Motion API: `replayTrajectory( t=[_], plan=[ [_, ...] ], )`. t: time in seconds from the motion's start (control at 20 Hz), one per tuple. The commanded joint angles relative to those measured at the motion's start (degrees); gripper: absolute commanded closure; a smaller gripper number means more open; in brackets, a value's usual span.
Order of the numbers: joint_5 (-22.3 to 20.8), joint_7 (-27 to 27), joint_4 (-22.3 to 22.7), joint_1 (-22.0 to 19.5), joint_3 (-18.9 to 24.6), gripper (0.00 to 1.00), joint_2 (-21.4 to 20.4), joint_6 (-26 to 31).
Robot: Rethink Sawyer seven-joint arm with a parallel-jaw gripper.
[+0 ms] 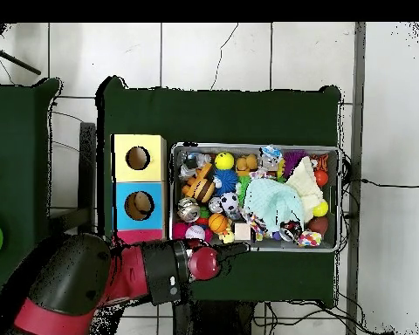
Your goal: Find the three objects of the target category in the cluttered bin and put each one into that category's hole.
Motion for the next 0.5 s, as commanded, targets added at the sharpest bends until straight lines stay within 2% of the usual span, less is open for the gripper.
replayTrajectory(
  t=[0.05,0.3,0.4,0.5],
  plan=[
    [4.1,2.7,2.2,-0.5,6.2,1.0,1.5,7.4],
    [3.4,2.6,2.2,-0.4,6.0,1.0,1.3,7.5],
    [3.1,3.4,1.7,0.0,4.6,1.0,1.3,9.0],
    [2.1,1.7,0.4,0.5,2.5,1.0,0.3,10.8]
  ],
)
